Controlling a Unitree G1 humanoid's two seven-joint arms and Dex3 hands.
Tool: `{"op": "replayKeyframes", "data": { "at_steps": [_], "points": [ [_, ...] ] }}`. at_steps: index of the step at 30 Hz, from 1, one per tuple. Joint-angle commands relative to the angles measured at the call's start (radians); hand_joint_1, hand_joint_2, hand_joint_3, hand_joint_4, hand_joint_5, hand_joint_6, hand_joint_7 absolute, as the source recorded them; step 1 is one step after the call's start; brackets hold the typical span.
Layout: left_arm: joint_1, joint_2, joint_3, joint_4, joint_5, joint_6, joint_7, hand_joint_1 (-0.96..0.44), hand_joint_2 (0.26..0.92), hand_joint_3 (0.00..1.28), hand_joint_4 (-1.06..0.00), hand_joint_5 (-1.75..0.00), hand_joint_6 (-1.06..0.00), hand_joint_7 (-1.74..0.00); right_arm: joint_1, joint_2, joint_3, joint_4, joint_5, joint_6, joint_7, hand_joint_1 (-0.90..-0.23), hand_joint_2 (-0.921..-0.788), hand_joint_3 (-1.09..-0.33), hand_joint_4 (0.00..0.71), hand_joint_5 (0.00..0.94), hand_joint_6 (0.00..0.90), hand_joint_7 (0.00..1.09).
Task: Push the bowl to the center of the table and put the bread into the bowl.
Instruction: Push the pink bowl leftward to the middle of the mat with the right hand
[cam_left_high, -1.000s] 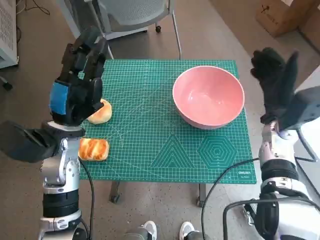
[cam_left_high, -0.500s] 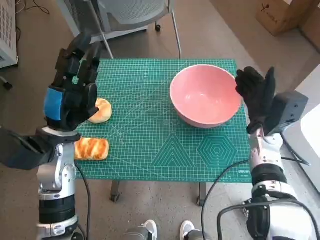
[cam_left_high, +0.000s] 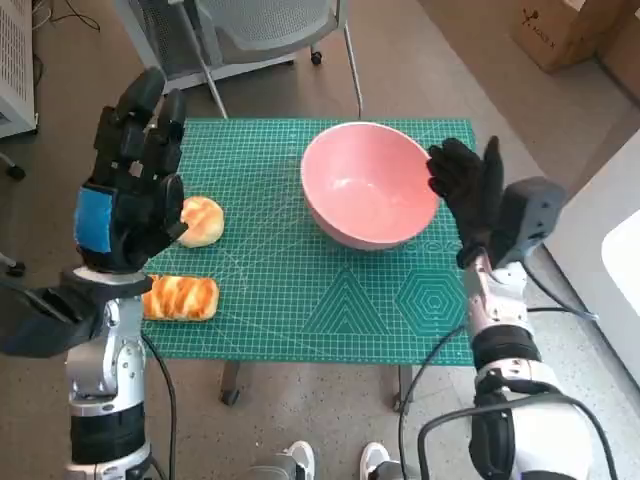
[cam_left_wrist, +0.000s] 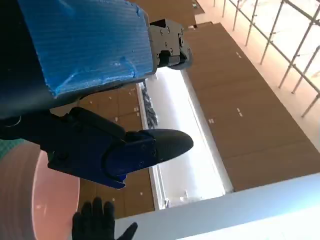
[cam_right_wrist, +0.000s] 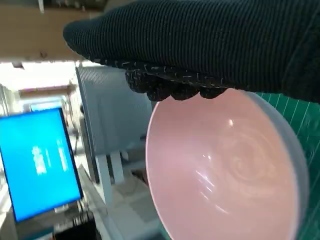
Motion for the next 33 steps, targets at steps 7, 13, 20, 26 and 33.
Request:
{"op": "replayKeyframes", "data": {
  "at_steps": [7,13,20,26,33],
  "points": [
    [0.061,0.018,0.032,-0.083,0.008,0.025,0.033,-0.66,0.921,0.52,-0.11,-0.02,0.0,-0.59,-0.039,0.074,0.011,0.013,-0.015,0.038,0.01,-0.571,-0.921,-0.831,0.199,0.01,0.338,0.04],
    [0.084,0.026,0.042,-0.102,0.021,0.017,0.033,-0.66,0.921,0.51,-0.12,-0.02,0.0,-0.58,-0.049,0.099,0.018,0.019,-0.027,0.043,0.013,-0.586,-0.921,-0.814,0.204,0.009,0.351,0.05],
    [0.1,0.034,0.052,-0.106,0.039,0.006,0.036,-0.66,0.921,0.52,-0.11,-0.02,0.0,-0.55,-0.054,0.117,0.02,0.023,-0.031,0.053,0.021,-0.602,-0.921,-0.796,0.206,0.007,0.347,0.05],
    [0.11,0.032,0.052,-0.11,0.049,0.004,0.045,-0.65,0.921,0.53,-0.11,-0.02,0.0,-0.53,-0.056,0.112,0.028,0.02,-0.039,0.047,0.035,-0.564,-0.921,-0.803,0.205,0.005,0.345,0.05],
    [0.11,0.024,0.05,-0.098,0.052,-0.002,0.05,-0.64,0.921,0.53,-0.11,-0.01,0.0,-0.52,-0.069,0.086,0.03,-0.007,-0.034,-0.011,0.058,-0.566,-0.921,-0.828,0.207,0.004,0.344,0.05]
  ]
}}
